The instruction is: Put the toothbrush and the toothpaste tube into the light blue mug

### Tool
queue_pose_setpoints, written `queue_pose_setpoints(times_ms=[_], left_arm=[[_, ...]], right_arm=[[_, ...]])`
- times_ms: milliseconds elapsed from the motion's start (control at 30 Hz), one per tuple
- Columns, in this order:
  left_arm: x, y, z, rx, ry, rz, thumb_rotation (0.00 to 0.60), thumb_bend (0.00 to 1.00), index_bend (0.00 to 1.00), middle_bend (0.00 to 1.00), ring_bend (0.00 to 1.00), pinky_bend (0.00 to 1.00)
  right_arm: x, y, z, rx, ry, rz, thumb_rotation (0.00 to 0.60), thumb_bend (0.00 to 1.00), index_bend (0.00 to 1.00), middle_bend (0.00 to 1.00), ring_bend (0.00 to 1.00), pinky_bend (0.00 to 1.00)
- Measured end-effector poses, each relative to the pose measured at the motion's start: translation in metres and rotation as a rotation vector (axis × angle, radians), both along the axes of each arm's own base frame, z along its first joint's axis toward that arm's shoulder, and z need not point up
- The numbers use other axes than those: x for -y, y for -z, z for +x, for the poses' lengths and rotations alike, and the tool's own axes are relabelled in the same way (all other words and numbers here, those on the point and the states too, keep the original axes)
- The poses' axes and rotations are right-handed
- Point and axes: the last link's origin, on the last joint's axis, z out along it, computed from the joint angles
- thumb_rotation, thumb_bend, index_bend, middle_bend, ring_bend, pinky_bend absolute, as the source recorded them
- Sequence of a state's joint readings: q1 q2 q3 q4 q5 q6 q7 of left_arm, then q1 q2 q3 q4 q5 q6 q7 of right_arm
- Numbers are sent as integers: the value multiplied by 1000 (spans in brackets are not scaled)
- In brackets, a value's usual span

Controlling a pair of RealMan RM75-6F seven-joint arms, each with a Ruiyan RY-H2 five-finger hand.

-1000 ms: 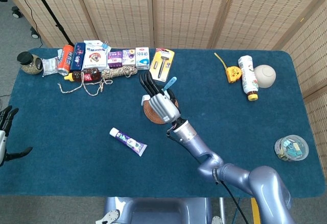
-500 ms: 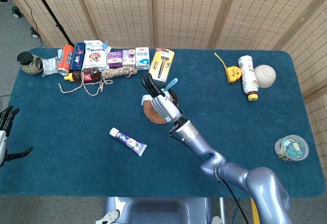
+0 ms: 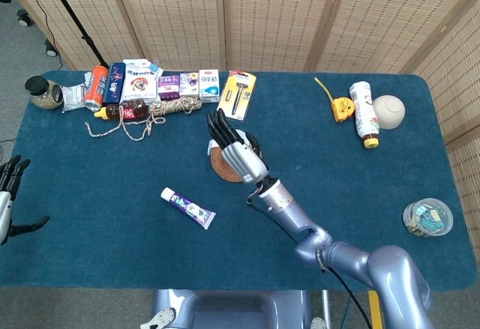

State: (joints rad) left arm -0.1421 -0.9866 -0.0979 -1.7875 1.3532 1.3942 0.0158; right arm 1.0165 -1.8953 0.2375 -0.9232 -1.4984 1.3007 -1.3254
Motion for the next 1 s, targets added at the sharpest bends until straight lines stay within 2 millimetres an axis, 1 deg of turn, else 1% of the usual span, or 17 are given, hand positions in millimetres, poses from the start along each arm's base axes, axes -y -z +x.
queue_pose_setpoints(times_ms=[67,133,200,267,300,467,567,667,767,800,900,1000], left_arm=[[-1,1,0,-2,10,-6,600,0,0,0,0,0],[-2,2,1,-4,24,-16,600,0,0,0,0,0],[-3,4,1,-5,41,-28,600,0,0,0,0,0],[-5,6,3,-4,66,-44,600,0,0,0,0,0],[-5,8,3,-3,78,-51,600,0,0,0,0,0],[-8,16,5,-22,169,-92,600,0,0,0,0,0],[-9,23,6,-60,240,-125,600,0,0,0,0,0],[-11,31,6,-106,319,-164,600,0,0,0,0,0],[-14,43,9,-143,406,-217,600,0,0,0,0,0],[-15,47,11,-148,434,-235,600,0,0,0,0,0],[-17,61,14,-169,520,-297,600,0,0,0,0,0],[-20,76,18,-188,588,-347,600,0,0,0,0,0]], right_arm=[[-2,-11,-2,48,0,11,600,468,12,0,0,0],[-3,-29,-8,111,5,29,600,378,1,0,0,0],[-1,-50,-19,180,20,48,600,139,0,0,0,0],[0,-69,-31,243,39,67,600,19,0,0,0,0],[1,-81,-40,290,56,86,600,1,0,0,0,0],[-8,-114,-78,515,151,217,600,0,0,0,0,0],[-20,-134,-108,658,230,324,600,0,0,0,0,0],[-37,-152,-137,777,307,434,600,0,0,0,0,0],[-61,-167,-174,868,399,517,600,0,0,0,0,0],[-75,-171,-191,893,441,537,600,0,0,0,0,0],[-114,-175,-225,921,525,570,600,0,0,0,0,0],[-138,-178,-240,938,536,584,600,0,0,0,0,0]])
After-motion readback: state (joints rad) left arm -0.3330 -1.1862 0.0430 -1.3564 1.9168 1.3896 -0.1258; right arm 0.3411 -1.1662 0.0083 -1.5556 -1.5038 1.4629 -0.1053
